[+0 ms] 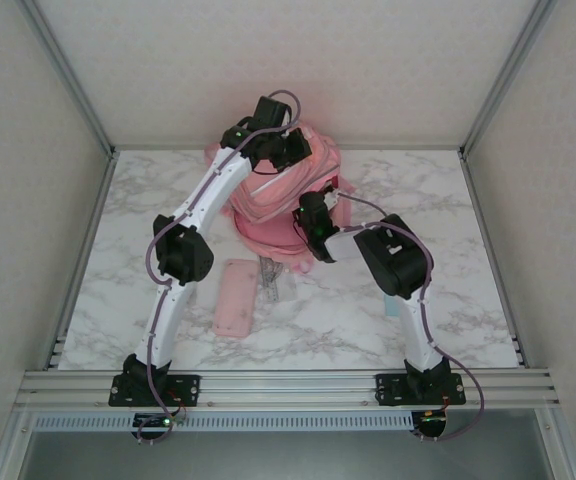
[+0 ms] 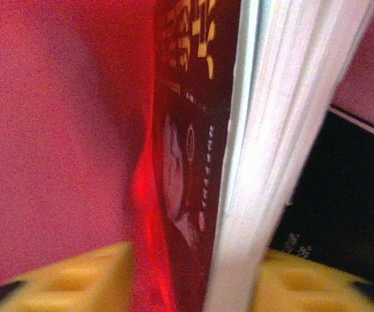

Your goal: Pack the student bag

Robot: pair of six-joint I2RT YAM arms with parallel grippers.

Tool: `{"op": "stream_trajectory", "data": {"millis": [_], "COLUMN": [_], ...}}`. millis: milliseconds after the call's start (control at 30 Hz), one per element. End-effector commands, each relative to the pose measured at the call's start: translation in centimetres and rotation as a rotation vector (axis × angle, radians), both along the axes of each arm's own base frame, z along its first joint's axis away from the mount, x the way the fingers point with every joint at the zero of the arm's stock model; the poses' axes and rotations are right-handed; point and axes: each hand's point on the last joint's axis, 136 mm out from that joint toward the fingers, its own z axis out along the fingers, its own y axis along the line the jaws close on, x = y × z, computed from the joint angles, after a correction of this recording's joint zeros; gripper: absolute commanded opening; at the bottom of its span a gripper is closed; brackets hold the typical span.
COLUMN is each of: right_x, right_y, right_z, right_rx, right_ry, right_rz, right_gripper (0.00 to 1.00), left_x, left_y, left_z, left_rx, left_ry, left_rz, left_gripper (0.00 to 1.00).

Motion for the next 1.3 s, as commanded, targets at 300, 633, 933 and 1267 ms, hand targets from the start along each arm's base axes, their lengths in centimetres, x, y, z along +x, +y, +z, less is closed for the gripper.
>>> {"op": "stream_trajectory", "data": {"millis": [300,633,933,1267], "right_x": [-11.0,-17.2,-19.8,-21.0], "right_y": [-6.7,-13.1,-14.4,-10.9], "right_z": [2.4,5.5,5.2,3.5], "right_rx": [-0.134,-0.571,-0.723,-0.593], "right_ry": [0.321,0.324,0.32,0.308], "right_rz": [0.046,0.174,0.393,0.566], "right_gripper": [0.99,0.99,0.99,0.98], "left_x": [1.8,1.4,-0.4,-2.7], "left_y": [-1.8,-2.4,-2.7,7.9], "left_z": [4.0,1.2,1.8,2.2], "left_rx": [-0.15,-0.119,-0.109,0.016], "left_ry": [-0.127,-0.086,-0.079,-0.138], "left_rz": [-0.017,-0.034,-0.087,0.043], "left_gripper": [0.0,0.0,0.53,0.82]}}
